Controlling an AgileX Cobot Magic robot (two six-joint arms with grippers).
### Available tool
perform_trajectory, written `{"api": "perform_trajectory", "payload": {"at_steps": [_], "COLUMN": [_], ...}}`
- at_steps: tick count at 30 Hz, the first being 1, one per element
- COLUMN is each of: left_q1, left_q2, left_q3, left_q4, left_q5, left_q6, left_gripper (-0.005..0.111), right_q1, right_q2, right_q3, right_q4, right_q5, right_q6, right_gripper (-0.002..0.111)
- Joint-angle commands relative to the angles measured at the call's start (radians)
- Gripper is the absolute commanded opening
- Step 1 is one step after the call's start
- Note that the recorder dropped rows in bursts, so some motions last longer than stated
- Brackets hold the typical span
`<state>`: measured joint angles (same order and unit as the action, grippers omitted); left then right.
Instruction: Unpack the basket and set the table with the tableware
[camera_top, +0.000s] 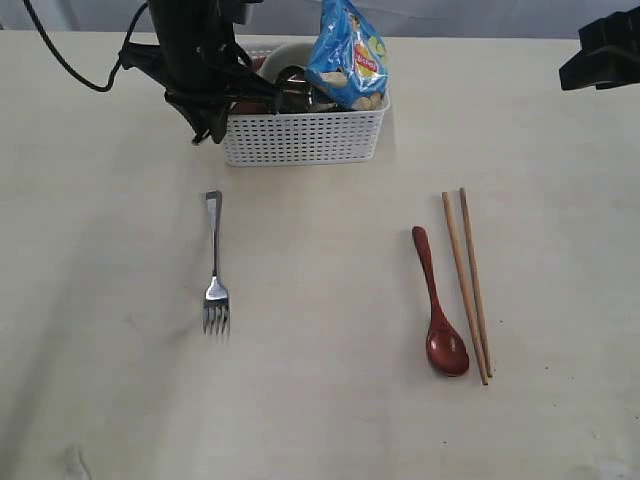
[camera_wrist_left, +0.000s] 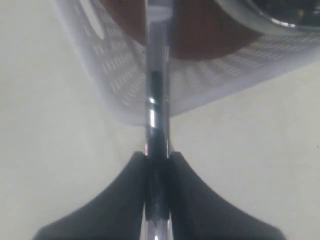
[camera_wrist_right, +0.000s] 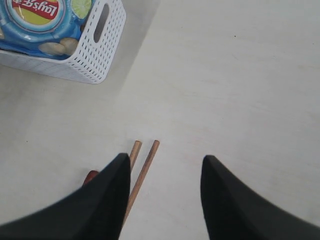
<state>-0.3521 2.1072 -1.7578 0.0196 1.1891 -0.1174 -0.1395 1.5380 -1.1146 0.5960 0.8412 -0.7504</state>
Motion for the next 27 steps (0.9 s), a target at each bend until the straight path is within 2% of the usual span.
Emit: {"api": "perform_trajectory", "payload": {"at_steps": [1,13,22,27], "left_q1": [0.0,0.0,0.003,0.003], "left_q2": [-0.009,-0.013,-0.111,-0.147], "left_q3": [0.005,0.005,0.005,0.005], "left_q4": [-0.004,0.006,0.062,0.064], "left_q5": [0.02,0.031,0.014,0.032], "left_q6": [-0.014,-0.016,-0.018,0.054], "left_gripper": [0.001,0.0,0.0,0.0], "right_q1": [-0.007,-0.007,-0.007,-0.007], "right_q2": [-0.004,-0.004,-0.004,-0.004], "right_q3": [0.0,0.0,0.0,0.0], "right_q4": [0.009,0.008,0.013,0.022], "right_q5": [0.004,0.01,0.012,0.011], "right_q6": [-0.005,-0.005,-0.005,-0.005], "right_gripper": [0.044,0.044,0.044,0.044]}}
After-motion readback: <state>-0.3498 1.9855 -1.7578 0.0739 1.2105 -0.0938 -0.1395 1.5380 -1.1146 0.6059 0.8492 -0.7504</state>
